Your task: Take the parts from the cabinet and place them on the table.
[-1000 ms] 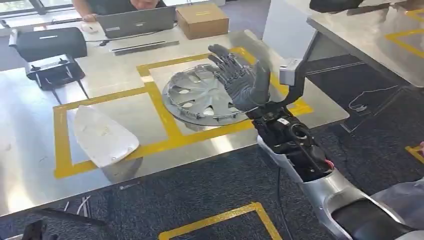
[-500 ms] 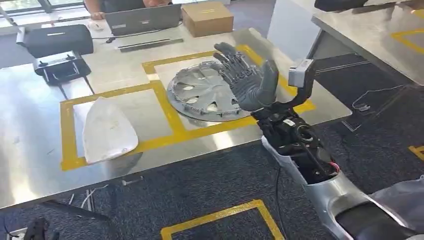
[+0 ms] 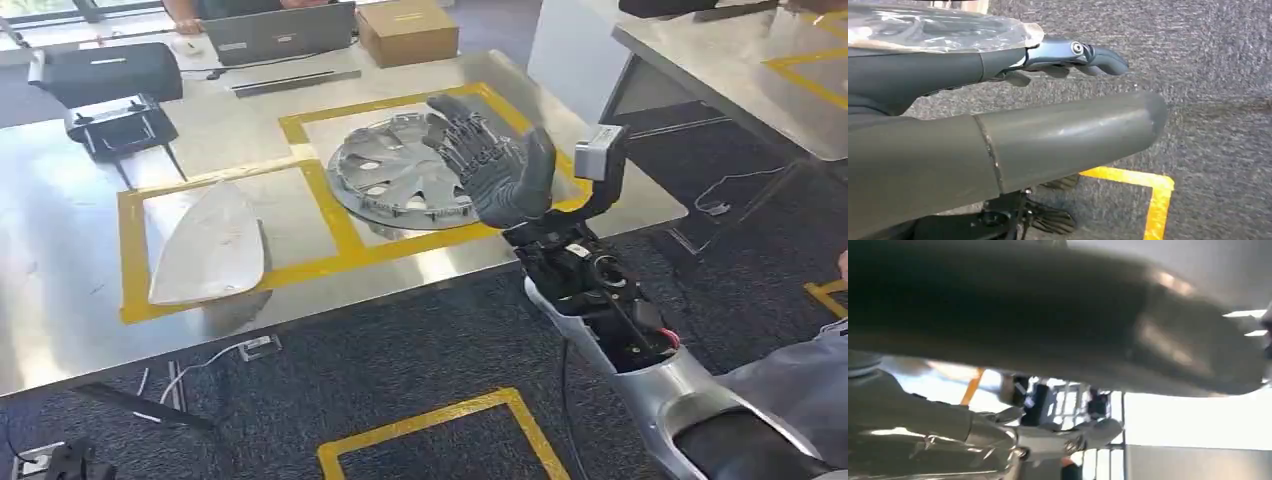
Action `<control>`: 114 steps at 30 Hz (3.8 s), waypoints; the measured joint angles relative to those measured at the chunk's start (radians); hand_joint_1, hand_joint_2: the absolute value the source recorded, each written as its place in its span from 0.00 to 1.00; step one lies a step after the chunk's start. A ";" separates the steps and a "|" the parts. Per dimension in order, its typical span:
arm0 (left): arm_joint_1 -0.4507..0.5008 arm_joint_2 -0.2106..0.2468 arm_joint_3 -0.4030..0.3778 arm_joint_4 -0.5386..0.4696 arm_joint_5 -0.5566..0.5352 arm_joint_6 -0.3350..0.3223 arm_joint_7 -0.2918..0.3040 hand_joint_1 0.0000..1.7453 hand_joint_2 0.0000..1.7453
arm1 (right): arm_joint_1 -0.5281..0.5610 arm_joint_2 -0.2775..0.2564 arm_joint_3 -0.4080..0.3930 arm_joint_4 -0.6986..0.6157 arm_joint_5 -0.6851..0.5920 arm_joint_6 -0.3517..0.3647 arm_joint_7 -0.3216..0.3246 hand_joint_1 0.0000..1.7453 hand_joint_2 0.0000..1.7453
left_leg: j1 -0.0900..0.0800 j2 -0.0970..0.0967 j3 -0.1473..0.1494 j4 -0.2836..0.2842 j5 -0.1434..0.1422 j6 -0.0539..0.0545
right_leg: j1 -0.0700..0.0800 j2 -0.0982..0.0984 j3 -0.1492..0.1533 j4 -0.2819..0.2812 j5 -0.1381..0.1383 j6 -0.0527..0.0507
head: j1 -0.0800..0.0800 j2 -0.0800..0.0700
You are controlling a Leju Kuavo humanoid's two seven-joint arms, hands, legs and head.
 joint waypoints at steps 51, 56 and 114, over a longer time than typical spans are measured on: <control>0.024 0.015 0.029 0.000 0.005 -0.003 -0.010 0.00 0.00 | -0.033 0.024 -0.009 0.018 0.014 -0.014 0.020 0.00 0.00 | 0.006 0.003 -0.143 0.132 -0.050 -0.026 | -0.005 -0.010 0.081 -0.026 -0.046 -0.025 | 0.000 0.000; 0.026 0.014 0.029 0.000 0.005 -0.003 -0.011 0.00 0.00 | -0.027 0.024 -0.008 0.018 0.014 -0.014 0.021 0.00 0.00 | 0.006 0.003 -0.135 0.289 -0.032 -0.037 | -0.004 -0.010 0.000 -0.010 0.005 -0.022 | -0.004 0.000; 0.017 0.035 0.076 0.000 0.015 0.006 -0.005 0.00 0.00 | -0.114 0.024 -0.035 0.139 0.007 -0.009 -0.039 0.00 0.00 | 0.006 0.008 -0.201 0.273 -0.094 -0.032 | 0.001 -0.004 0.069 -0.040 -0.032 -0.032 | -0.008 0.000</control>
